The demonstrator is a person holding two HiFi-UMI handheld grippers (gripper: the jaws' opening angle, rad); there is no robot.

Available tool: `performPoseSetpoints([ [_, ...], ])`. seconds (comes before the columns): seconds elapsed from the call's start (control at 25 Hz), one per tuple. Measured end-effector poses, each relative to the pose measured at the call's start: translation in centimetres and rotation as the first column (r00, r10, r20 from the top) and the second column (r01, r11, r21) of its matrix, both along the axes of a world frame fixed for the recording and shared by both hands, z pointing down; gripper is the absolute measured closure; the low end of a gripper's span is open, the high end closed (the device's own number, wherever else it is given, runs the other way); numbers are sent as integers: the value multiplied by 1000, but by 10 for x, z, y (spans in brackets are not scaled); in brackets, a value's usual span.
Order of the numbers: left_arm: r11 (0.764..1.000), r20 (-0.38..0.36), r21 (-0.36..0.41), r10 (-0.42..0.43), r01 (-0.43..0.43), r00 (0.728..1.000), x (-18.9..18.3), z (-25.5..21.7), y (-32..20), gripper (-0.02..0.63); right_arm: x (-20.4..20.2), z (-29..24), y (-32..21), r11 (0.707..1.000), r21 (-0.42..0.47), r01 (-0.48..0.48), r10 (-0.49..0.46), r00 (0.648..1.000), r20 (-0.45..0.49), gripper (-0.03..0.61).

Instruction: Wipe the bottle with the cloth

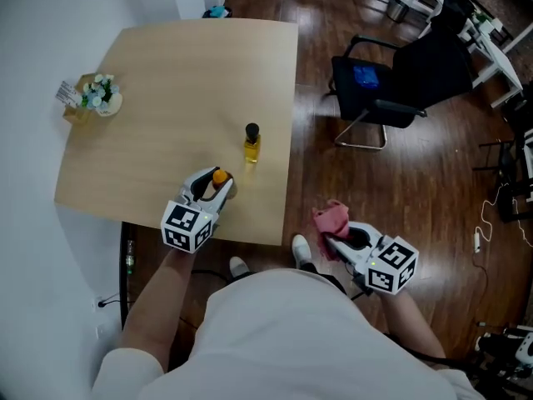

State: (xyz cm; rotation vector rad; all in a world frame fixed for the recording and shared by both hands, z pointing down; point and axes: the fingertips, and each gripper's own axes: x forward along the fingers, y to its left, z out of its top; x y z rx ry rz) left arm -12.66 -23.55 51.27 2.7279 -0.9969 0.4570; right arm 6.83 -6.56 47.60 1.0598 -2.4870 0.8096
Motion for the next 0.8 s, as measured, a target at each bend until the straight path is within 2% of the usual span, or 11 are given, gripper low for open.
performPoseSetpoints([
  [0.28,997,23,-34,-66,67,998,-1,48,-16,453,12,4,0,999,-32,-17,17,1000,-15,488],
  [0.68,998,40,-21,-64,64,997,1,64,-13,446,12,9,-17,998,-47,51,-51,999,-10,488],
  [0.8,996,55,-17,-87,88,995,-2,63,-14,387,14,8,-23,996,-36,86,-86,996,-4,488],
])
